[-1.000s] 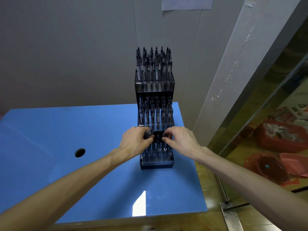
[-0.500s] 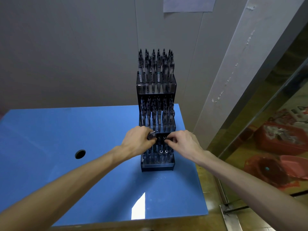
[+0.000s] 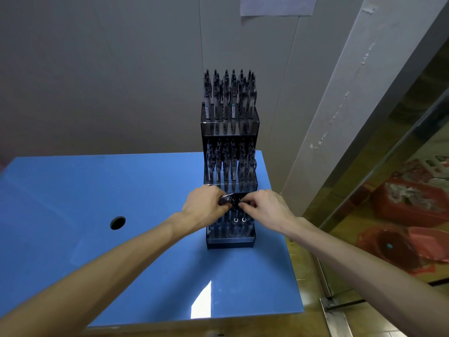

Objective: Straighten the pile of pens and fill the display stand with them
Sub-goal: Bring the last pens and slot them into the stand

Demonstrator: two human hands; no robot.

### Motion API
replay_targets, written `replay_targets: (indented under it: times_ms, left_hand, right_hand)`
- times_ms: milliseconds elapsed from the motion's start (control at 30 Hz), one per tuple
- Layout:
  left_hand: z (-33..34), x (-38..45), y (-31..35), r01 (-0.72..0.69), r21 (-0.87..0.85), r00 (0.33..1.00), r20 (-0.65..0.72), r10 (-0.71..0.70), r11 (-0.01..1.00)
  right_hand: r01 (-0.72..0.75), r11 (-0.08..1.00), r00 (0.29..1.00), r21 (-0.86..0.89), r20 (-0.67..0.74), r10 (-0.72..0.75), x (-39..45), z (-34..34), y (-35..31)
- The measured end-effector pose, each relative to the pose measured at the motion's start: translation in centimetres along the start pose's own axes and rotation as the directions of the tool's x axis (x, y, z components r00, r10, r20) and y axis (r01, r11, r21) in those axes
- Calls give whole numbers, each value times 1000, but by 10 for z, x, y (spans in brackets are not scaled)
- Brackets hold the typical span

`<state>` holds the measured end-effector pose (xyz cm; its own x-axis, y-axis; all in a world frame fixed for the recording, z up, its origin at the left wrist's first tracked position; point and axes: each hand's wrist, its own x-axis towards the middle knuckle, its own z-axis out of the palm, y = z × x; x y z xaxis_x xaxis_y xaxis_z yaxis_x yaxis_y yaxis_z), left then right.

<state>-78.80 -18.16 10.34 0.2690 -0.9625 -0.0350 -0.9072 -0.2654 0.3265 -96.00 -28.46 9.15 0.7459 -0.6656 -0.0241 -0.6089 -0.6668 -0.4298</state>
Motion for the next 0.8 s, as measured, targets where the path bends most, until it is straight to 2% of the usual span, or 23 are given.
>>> replay_targets:
  times_ms: [133,367,467,567,700,800]
  left_hand:
    - [7,-2,0,-30,81,999,38,27,996]
    - [5,-6,-1,-61,-44,989,-135,55,997]
    - [3,-5,-1,-61,-64,990,-131,52,996]
    - [1,-3,8,-61,-59,994,-97,55,996]
    - [-1,0,20,-79,3,993,-87,79,997]
    - [-2,3,23,-63,21,995,-73,64,998]
  right_hand:
    - [-18,998,997,62,-80,23,-2,-7,4]
    - [-64,969,963,238,-241,123,-2,-21,19]
    - [-45,918,959,395,-240,151,-1,-25,18]
    - [14,822,976,569,-188,113,-4,-31,5]
    - [47,723,994,689,-103,33,-7,-27,-5]
    - [41,716,996,697,-89,30,-7,-24,-2]
